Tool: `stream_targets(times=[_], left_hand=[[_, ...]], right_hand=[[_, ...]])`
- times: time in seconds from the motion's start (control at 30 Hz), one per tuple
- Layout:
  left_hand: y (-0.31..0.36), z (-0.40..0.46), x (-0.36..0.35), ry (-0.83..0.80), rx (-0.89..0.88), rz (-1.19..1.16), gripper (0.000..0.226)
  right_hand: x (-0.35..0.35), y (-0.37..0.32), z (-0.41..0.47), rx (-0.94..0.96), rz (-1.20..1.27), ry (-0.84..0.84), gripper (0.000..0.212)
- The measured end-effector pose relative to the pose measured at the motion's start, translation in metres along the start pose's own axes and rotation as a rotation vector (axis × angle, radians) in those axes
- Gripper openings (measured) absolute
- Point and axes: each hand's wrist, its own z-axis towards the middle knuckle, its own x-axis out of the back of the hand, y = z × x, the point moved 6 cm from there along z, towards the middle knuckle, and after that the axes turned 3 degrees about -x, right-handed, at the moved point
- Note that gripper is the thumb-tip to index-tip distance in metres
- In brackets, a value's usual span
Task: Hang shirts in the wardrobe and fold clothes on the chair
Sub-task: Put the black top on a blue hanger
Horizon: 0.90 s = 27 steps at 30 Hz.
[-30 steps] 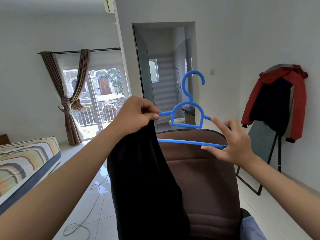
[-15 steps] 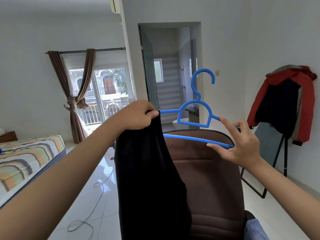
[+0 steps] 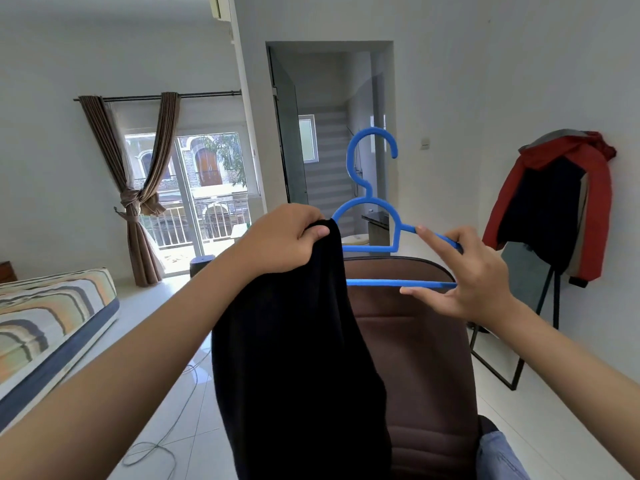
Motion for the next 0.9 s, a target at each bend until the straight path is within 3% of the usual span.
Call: stream_targets(times=[0.37, 0.53, 0.63, 0.77, 0.9], left_hand=[[0.0, 0.0, 0.002, 0.23, -0.144, -0.113, 0.025], [-0.012, 0.004, 0.004, 0.294, -0.135, -0.169, 0.023], [-0.017, 0.005, 0.004, 0.308, -0.129, -0.218, 0.025], [-0.015, 0.005, 0.001, 0.306, -0.142, -0.291, 0.029], [-0.014, 0.005, -0.001, 0.313, -0.157, -0.324, 0.024]], right_hand=[[-0.02, 0.007, -0.002, -0.144, 0.071, -0.111, 0.086], [-0.012, -0.008, -0.009, -0.143, 0.011, 0.006, 0.078], [-0.004, -0.032, -0.021, -0.124, 0.174, 0.07, 0.064], [-0.02, -0.064, -0.042, -0.197, 0.527, -0.092, 0.038], [-0.046, -0.079, -0.069, -0.289, 0.648, -0.278, 0.022]])
